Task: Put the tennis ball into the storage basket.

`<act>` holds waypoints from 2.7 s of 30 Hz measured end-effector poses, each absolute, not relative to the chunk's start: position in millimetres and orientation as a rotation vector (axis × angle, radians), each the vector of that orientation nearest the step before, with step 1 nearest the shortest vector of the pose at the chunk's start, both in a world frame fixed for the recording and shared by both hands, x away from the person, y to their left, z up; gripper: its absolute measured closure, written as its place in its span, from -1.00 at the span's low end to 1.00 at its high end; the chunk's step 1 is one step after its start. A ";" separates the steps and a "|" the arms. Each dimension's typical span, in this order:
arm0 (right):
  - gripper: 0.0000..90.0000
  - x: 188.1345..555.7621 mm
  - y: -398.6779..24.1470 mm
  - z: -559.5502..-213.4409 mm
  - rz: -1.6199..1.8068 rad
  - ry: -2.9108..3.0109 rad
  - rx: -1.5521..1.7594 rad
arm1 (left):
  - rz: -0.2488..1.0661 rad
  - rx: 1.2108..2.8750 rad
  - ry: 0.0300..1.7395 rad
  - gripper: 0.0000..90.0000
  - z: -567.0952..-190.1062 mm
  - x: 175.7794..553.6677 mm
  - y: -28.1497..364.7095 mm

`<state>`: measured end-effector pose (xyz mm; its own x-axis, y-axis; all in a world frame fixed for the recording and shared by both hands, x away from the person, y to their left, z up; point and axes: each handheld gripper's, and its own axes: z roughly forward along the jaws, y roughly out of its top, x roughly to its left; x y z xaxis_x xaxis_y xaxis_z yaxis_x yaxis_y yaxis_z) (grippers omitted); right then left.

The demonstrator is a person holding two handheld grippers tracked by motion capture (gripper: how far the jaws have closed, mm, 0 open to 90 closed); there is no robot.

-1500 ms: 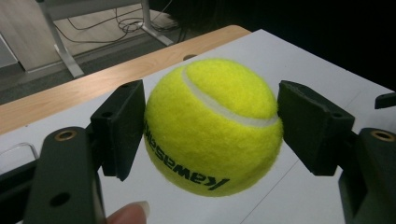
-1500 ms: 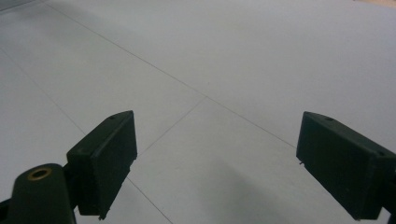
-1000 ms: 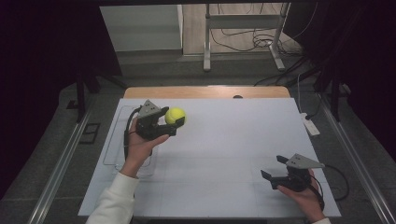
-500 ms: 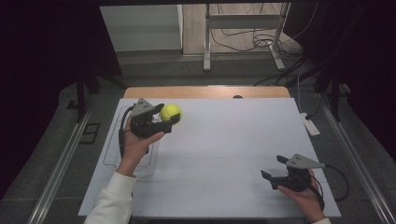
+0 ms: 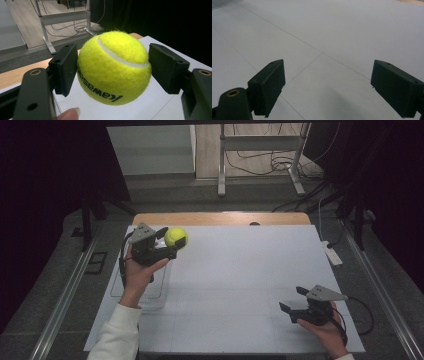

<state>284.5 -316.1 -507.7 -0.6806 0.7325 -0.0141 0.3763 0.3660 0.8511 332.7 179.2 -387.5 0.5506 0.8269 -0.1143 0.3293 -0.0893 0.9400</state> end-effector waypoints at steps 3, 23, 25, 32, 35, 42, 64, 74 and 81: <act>-0.72 284.3 -316.1 -507.5 1.240 2.239 0.966 | 0.561 1.661 0.986 -0.40 -386.4 332.2 181.5; -0.72 284.3 -316.0 -507.6 1.241 2.240 0.967 | 0.604 1.650 1.018 -0.40 -387.9 336.8 195.4; -0.72 284.2 -316.0 -507.6 1.240 2.240 0.968 | 0.608 1.649 1.025 -0.40 -388.8 338.0 197.2; -0.72 284.5 -315.9 -507.8 1.236 2.240 0.971 | 0.624 1.641 1.062 -0.40 -392.5 342.2 206.0; -0.72 284.6 -315.9 -507.8 1.231 2.240 0.972 | 0.628 1.637 1.077 -0.40 -394.5 344.3 209.7; -0.72 284.3 -316.4 -507.5 1.239 2.238 0.973 | 0.642 1.628 1.105 -0.40 -397.3 348.8 217.9; -0.72 284.7 -316.1 -507.7 1.236 2.239 0.971 | 0.685 1.600 1.168 -0.39 -401.2 353.5 238.0; -0.71 284.8 -316.1 -507.6 1.235 2.238 0.970 | 0.707 1.594 1.211 -0.39 -405.4 357.6 247.2; -0.72 283.7 -316.3 -505.2 1.245 2.227 0.967 | 0.703 1.617 1.230 -0.39 -409.2 358.3 242.9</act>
